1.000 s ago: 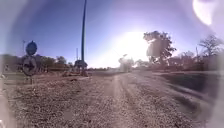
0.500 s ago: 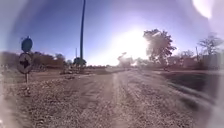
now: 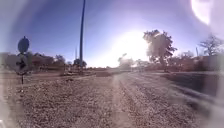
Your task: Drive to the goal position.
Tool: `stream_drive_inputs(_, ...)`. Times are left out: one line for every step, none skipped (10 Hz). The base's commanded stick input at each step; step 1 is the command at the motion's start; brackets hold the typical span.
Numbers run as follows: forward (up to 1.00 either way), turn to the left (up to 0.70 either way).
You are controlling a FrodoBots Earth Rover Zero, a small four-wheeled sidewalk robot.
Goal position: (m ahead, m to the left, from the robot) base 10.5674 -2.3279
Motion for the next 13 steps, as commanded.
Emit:
stream_drive_inputs(0.50, 0.00)
stream_drive_inputs(0.50, 0.00)
stream_drive_inputs(0.50, 0.00)
stream_drive_inputs(0.50, 0.00)
stream_drive_inputs(0.50, 0.00)
stream_drive_inputs(0.50, 0.00)
stream_drive_inputs(0.50, 0.00)
stream_drive_inputs(0.50, 0.00)
stream_drive_inputs(0.50, 0.00)
stream_drive_inputs(0.50, 0.00)
stream_drive_inputs(0.50, 0.00)
stream_drive_inputs(0.50, 0.00)
stream_drive_inputs(0.50, 0.00)
